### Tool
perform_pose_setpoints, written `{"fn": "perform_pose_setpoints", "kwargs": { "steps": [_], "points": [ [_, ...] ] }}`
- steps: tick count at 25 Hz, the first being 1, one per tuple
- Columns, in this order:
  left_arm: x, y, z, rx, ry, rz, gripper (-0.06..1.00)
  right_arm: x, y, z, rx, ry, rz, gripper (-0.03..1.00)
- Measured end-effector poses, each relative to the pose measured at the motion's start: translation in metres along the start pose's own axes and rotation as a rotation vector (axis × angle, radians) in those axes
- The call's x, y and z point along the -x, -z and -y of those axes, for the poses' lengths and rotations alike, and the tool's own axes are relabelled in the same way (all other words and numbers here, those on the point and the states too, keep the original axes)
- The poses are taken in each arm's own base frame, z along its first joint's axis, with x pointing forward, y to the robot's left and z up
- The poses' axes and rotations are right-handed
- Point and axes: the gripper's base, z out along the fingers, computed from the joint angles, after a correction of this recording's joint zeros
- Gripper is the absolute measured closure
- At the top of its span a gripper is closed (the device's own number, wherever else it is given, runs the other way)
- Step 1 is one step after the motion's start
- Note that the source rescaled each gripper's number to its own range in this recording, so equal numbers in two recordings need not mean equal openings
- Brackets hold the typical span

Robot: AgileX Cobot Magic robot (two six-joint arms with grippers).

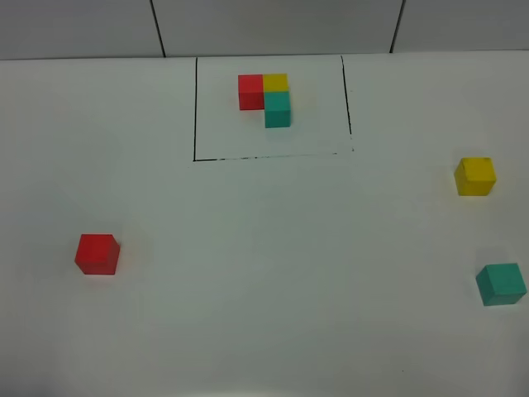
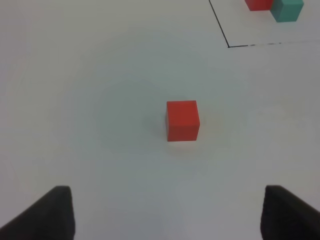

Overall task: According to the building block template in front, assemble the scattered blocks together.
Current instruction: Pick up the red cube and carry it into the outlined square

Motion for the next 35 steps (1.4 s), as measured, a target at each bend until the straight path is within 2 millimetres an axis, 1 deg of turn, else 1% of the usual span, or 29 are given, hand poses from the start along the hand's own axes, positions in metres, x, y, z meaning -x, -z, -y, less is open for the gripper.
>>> {"fn": "perform_pose_setpoints", "kwargs": {
  "steps": [35],
  "points": [
    [0.0,0.0,0.0,0.0,0.0,0.0,0.13,0.0,0.0,0.0,0.0,0.001,0.0,0.31]
  ]
}}
